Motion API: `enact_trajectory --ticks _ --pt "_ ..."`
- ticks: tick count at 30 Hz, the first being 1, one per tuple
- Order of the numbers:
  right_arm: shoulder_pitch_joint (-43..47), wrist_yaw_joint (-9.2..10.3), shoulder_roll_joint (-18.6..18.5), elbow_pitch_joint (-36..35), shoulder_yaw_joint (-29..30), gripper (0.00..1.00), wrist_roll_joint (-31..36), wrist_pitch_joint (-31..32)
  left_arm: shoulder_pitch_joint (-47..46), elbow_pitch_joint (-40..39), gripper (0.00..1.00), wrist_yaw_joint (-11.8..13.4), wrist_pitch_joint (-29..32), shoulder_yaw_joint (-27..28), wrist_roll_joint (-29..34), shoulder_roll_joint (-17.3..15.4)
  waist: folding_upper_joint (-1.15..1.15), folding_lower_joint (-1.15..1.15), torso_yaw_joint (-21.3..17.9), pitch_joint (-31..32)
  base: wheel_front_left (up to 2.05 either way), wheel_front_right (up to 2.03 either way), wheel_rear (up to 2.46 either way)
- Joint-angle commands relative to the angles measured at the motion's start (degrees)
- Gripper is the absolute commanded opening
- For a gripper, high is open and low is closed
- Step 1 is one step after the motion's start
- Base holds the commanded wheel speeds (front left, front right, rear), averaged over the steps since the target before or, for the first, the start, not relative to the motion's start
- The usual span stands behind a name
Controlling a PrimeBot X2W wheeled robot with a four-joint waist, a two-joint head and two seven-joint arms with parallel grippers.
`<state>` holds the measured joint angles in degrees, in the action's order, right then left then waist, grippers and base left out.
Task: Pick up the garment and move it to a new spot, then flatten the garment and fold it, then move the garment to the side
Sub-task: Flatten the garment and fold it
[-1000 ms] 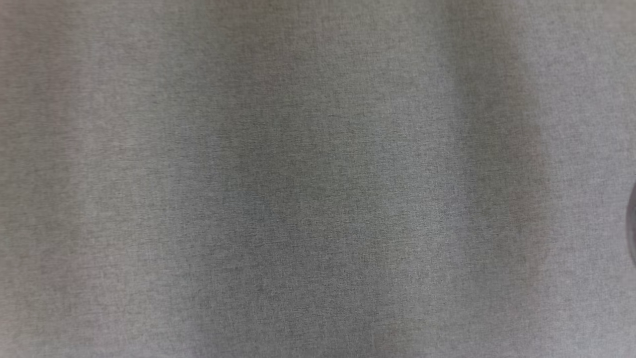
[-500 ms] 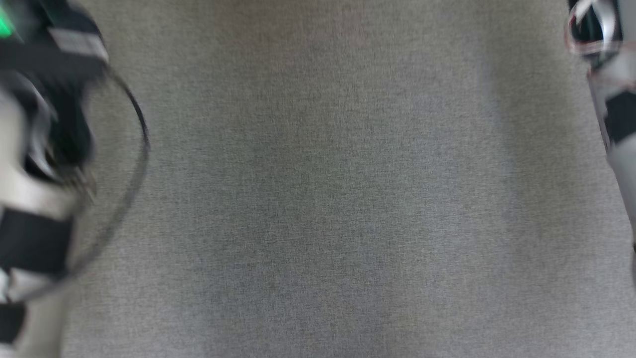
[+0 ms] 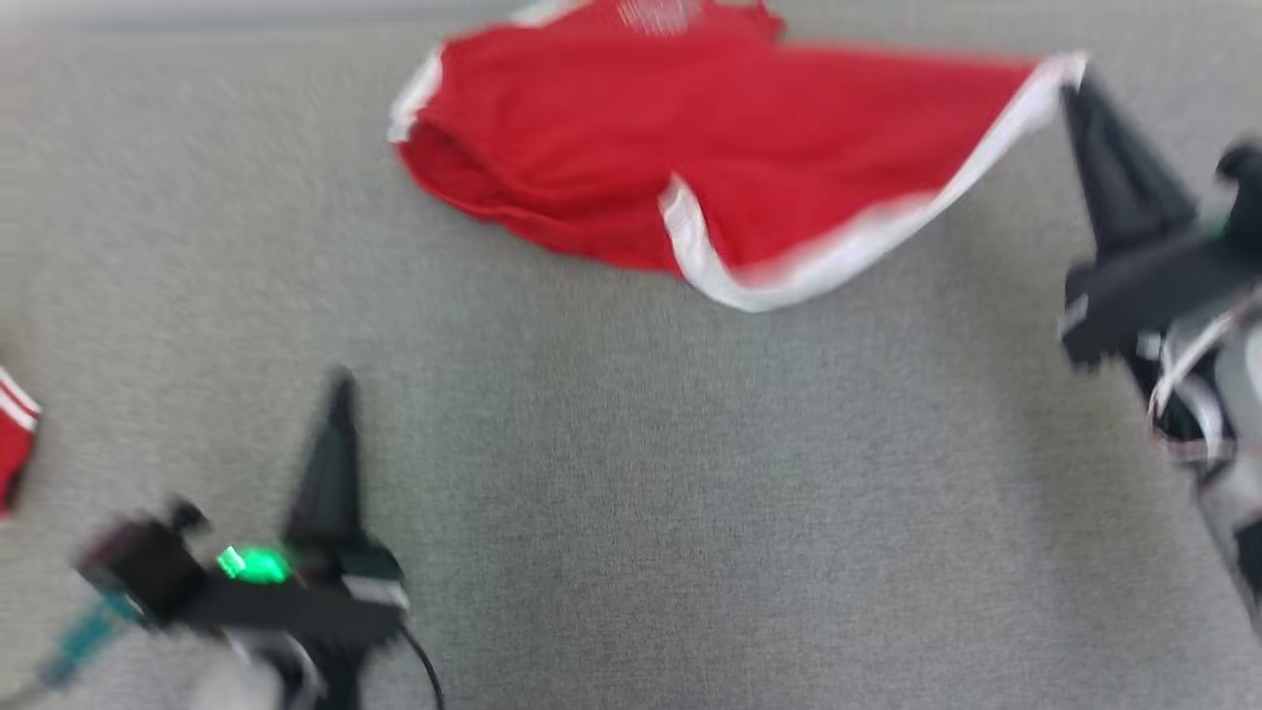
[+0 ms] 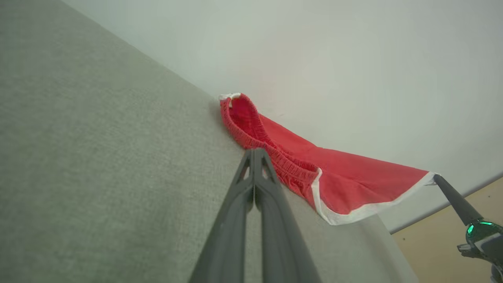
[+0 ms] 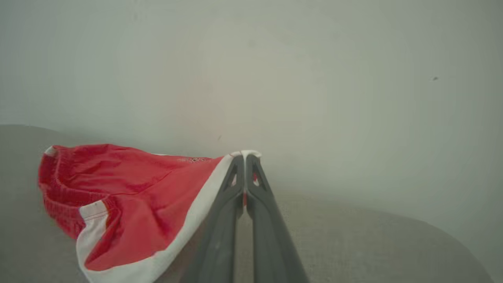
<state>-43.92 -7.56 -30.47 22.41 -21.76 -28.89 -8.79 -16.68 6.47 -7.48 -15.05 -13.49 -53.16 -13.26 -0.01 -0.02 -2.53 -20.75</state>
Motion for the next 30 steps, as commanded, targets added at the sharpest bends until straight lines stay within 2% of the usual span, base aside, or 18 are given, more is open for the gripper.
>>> enact_trajectory --ticks 1,5,9,15,16,17,23,30 --pt "5.0 0.11 -0.9 -2.7 1.0 0.00 -0.4 1.7 3.7 -0.9 0.00 0.1 -0.2 -1.2 0.4 0.6 0.01 0.02 1.3 7.2 0.00 0.00 0.00" --pt "14.5 0.11 -0.8 -9.5 6.1 0.00 -1.7 5.6 9.6 -1.9 0.00 0.1 -0.2 -1.5 1.6 1.1 0.01 0.02 1.9 9.3 0.00 0.00 0.00" --pt "20.7 0.11 0.7 -14.0 10.2 0.00 -1.2 8.5 11.2 -1.8 0.00 0.1 -0.2 -2.3 3.0 0.9 0.01 0.02 2.2 9.6 0.00 0.00 0.00" --pt "23.4 0.11 3.4 -14.6 13.6 0.00 1.4 10.7 6.7 1.0 0.00 0.1 1.2 -10.1 7.0 -1.2 0.01 0.02 2.5 9.9 0.00 0.00 0.00" --pt "23.5 0.11 3.7 -14.7 13.8 0.00 1.7 10.9 5.7 1.7 0.32 0.1 1.4 -11.2 7.8 -1.4 0.01 0.02 2.5 10.0 0.00 0.00 0.00" --pt "23.8 0.11 4.1 -14.6 13.9 0.00 1.8 11.3 4.5 2.4 1.00 0.1 1.7 -12.2 8.7 -1.4 0.01 0.02 2.5 9.9 0.00 0.00 0.00" --pt "23.9 0.11 4.9 -14.1 14.0 0.00 2.9 12.1 -4.0 6.8 1.00 0.1 5.8 -19.0 15.2 -2.6 0.01 0.02 2.0 9.0 0.00 0.00 0.00" --pt "22.0 0.11 6.1 -12.1 13.4 0.00 4.1 12.0 -16.7 14.3 1.00 0.1 10.8 -24.8 20.4 -1.3 0.01 0.02 0.1 5.6 0.00 0.00 0.00"
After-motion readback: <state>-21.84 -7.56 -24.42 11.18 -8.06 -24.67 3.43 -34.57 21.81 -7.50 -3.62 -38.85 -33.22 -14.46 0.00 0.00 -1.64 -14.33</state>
